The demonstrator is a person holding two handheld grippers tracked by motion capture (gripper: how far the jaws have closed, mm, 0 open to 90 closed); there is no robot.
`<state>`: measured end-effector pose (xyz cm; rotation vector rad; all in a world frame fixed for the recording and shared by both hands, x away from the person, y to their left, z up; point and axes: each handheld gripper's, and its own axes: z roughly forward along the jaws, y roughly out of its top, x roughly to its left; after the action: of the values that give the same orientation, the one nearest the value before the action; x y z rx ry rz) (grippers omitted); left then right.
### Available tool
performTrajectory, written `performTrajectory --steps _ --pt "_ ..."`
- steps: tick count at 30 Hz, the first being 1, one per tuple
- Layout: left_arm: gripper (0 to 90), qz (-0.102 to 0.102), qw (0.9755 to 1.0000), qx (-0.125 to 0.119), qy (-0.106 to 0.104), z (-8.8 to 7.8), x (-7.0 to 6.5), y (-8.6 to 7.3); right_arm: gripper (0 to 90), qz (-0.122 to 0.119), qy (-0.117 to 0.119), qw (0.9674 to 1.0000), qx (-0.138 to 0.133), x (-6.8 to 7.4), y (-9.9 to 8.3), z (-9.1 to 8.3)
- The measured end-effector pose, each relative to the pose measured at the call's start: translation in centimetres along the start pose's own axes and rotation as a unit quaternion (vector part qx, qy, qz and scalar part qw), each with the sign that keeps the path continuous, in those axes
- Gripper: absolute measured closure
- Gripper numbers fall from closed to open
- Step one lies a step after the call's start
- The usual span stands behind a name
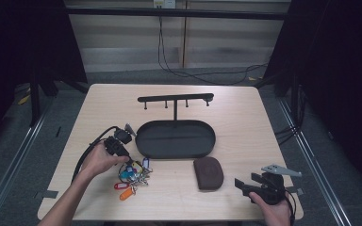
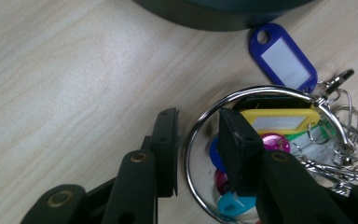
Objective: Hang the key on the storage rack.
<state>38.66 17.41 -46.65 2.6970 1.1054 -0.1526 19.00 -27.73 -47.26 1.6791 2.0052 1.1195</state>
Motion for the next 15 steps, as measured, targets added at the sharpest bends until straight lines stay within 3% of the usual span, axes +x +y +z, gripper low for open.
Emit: performTrajectory --steps 4,6,8,11,13,15 --pt "72.5 -0.01 0.9999 -0.002 -0.01 0.0 0.3 0.0 23.6 0.001 0.001 1.0 0.001 0.0 0.0 0.1" --pt "75.5 -0.011 0.9999 -0.003 0.005 0.0 0.3 0.0 23.6 0.001 0.0 1.0 0.001 0.0 0.0 0.1" --pt "79.0 -0.016 0.9999 -0.002 0.003 0.0 0.5 0.0 23.6 0.0 0.001 1.0 0.001 0.0 0.0 0.1" --pt "79.5 -0.003 0.9999 -0.003 0.009 0.0 0.3 0.0 23.6 0.001 0.0 1.0 0.001 0.0 0.0 0.0" --pt "77.1 0.013 0.9996 0.0 0.025 0.0 -0.2 0.0 23.6 0.001 0.0 1.0 0.001 0.0 0.0 0.1" --pt "77.9 0.024 0.9982 -0.002 0.055 0.2 -1.0 0.0 23.6 0.002 0.0 1.0 0.002 0.0 0.0 0.1"
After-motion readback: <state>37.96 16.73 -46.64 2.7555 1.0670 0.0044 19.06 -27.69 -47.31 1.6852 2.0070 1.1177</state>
